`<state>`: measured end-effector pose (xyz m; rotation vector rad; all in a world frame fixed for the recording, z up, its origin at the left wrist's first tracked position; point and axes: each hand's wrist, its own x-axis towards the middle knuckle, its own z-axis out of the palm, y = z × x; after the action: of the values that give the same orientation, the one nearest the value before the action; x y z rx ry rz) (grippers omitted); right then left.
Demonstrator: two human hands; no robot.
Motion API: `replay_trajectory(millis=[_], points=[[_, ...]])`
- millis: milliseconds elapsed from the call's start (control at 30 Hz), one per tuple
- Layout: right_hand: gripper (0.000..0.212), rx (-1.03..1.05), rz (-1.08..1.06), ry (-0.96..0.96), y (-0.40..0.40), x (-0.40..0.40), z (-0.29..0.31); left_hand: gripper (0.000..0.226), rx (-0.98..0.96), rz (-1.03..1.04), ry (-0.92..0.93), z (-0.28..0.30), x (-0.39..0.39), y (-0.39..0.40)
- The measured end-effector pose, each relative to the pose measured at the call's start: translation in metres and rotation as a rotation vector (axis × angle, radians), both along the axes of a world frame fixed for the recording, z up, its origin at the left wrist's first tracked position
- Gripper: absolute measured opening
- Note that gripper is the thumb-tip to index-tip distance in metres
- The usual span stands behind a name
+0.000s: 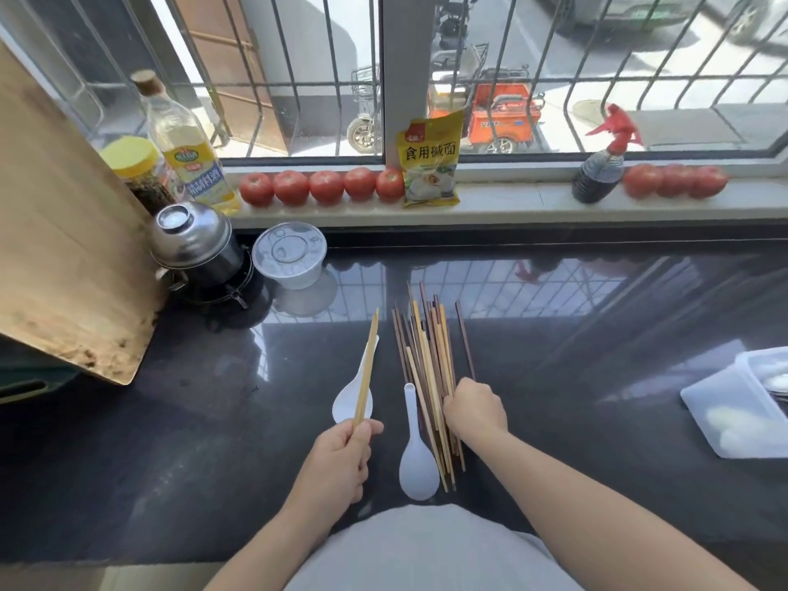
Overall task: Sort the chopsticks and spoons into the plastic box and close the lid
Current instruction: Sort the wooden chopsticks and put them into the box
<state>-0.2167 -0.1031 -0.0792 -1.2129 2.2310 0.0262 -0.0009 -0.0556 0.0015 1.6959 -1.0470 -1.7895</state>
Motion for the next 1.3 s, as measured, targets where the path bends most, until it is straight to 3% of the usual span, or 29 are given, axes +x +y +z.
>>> replay_trajectory(millis=[200, 433, 500, 667, 833, 900, 967, 1033, 1300], points=[[0.012, -0.041, -0.13, -0.166, 0.001, -0.011, 0.014, 0.028, -0.014, -0.039, -0.072, -0.004, 0.006, -0.002], [0.021, -0.468, -0.396, -0.934, 0.013, -0.018, 0.104, 0.028, -0.01, 0.025, 0.055, -0.002, 0.006, -0.002], [0.012, -0.508, -0.314, -0.93, 0.015, -0.017, 0.119, 0.028, -0.045, 0.027, 0.066, -0.001, 0.003, -0.002], [0.035, -0.359, -0.257, -0.964, 0.012, 0.013, 0.108, 0.029, -0.109, 0.005, 0.095, -0.002, -0.006, -0.004], [0.035, -0.184, -0.11, -1.049, 0.005, 0.052, 0.091, 0.025, 0.034, -0.081, 0.219, 0.0, -0.01, -0.002], [0.027, -0.181, -0.053, -0.84, 0.003, 0.046, 0.076, 0.023, 0.076, 0.006, 0.215, -0.005, -0.003, -0.003], [0.02, -0.152, 0.036, -0.368, 0.006, 0.028, 0.049, 0.023, 0.128, 0.102, 0.275, -0.007, 0.005, -0.005], [0.021, -0.041, 0.14, -0.083, 0.016, 0.015, 0.023, 0.023, 0.15, 0.152, 0.326, -0.007, 0.011, -0.006], [0.017, 0.028, 0.093, -0.049, 0.027, 0.013, -0.001, 0.025, 0.153, 0.124, 0.341, -0.007, 0.006, -0.007]])
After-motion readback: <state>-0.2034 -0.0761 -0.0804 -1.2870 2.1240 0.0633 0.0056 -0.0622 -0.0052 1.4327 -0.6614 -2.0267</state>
